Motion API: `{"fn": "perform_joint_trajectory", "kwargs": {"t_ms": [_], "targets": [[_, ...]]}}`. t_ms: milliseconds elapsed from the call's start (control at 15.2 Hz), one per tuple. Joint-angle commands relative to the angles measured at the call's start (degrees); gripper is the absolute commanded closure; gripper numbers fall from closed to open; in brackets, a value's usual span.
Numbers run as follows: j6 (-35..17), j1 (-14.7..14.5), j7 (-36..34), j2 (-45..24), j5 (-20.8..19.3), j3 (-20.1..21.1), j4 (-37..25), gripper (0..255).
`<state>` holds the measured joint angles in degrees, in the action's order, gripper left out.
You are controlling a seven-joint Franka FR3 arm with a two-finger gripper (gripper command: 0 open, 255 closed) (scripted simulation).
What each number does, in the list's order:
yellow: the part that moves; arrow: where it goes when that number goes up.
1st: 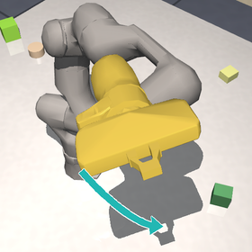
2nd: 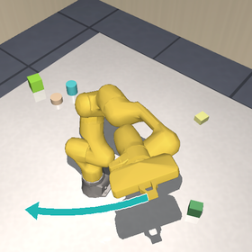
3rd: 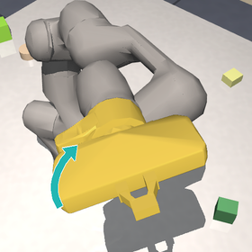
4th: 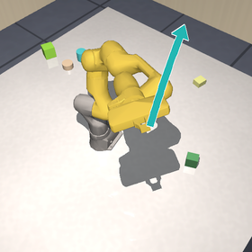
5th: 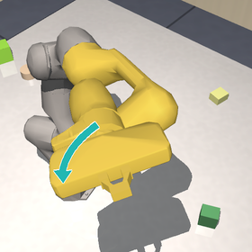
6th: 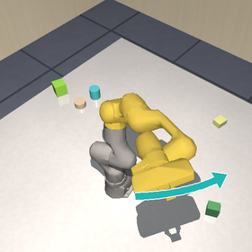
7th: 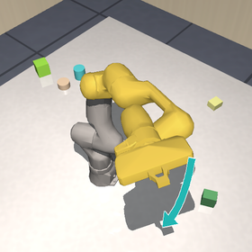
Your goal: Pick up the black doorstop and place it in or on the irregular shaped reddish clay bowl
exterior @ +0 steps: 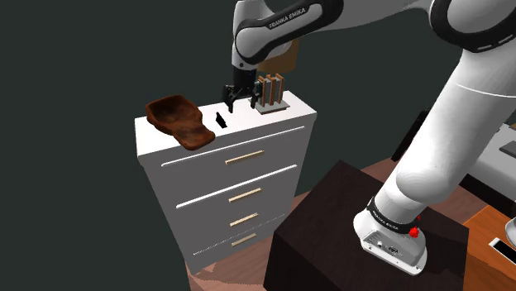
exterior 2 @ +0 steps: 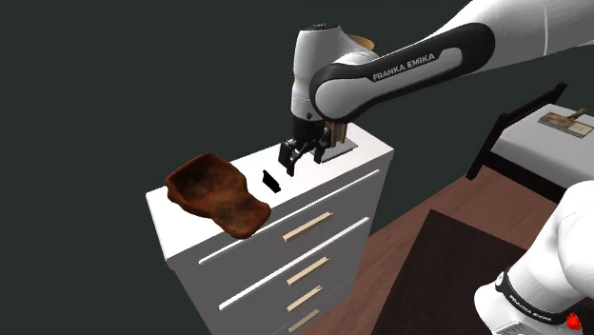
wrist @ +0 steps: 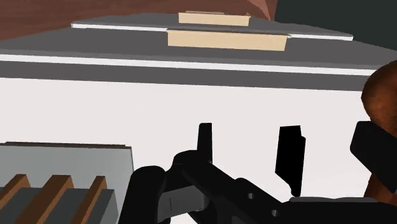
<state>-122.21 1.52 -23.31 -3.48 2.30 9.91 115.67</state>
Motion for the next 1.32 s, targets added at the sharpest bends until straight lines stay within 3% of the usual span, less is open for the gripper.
{"fn": "perform_joint_trajectory", "kwargs": {"t_ms": [0,462,924,1254], "targets": [[-1.6,-0.3,-1.6,-4.3,0.1,0.2,-3.2,0],[-3.7,-1.3,-5.7,-18.1,0.5,-0.1,-16.7,0],[-8.1,-1.8,-6.0,-21.3,0.1,-0.2,-15.5,0],[-8.1,-1.8,-6.0,-21.3,0.1,-0.2,-15.5,0]]}}
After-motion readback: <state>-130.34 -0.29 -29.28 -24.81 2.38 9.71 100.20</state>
